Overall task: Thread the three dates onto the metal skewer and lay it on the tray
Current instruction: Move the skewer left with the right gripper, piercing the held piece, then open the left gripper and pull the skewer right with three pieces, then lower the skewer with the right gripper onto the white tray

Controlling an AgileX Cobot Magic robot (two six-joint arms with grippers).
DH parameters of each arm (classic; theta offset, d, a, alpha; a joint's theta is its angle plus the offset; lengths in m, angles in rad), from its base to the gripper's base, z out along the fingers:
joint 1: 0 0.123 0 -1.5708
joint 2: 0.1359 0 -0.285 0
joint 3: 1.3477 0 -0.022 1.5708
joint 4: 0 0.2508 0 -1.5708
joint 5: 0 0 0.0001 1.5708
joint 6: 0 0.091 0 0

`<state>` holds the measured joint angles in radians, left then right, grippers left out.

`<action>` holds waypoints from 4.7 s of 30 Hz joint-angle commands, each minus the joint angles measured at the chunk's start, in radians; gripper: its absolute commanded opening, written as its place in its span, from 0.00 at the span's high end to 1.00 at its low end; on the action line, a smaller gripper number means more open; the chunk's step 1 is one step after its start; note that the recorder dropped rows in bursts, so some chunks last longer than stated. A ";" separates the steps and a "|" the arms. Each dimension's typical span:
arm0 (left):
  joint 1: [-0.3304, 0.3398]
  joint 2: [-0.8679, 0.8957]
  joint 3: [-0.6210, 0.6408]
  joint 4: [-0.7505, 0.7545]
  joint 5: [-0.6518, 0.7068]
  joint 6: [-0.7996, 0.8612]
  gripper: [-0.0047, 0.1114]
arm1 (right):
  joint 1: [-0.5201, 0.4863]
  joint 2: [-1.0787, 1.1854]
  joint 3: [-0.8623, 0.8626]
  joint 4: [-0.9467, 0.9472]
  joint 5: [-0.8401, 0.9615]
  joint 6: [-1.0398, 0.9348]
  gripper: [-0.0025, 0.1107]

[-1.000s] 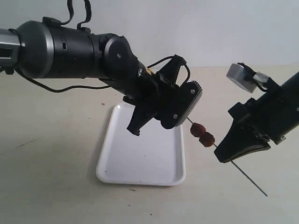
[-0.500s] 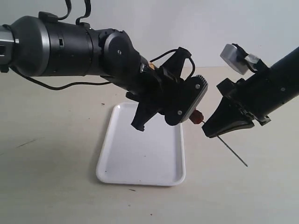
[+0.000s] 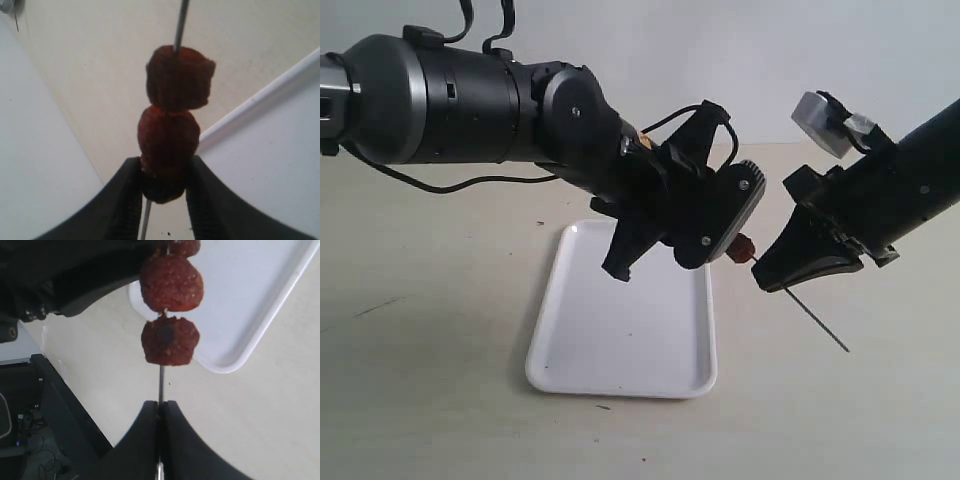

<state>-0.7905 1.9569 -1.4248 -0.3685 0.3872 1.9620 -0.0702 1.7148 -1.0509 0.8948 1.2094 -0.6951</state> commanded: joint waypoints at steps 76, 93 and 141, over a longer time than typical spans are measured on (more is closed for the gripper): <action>0.232 -0.917 1.014 -0.203 -0.387 -1.712 0.96 | 0.744 0.150 -0.051 -1.068 -0.784 1.758 0.98; 0.232 -0.970 1.014 -0.203 -0.273 -1.714 0.96 | 0.750 0.331 -0.207 -1.133 -0.637 1.806 0.98; 0.232 -0.970 1.014 -0.203 -0.280 -1.714 0.96 | 0.739 0.187 -0.224 -1.286 -0.600 1.807 0.55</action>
<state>-0.5592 0.9948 -0.4161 -0.5685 0.1211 0.2543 0.6732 1.9573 -1.2698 -0.2954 0.6094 1.0676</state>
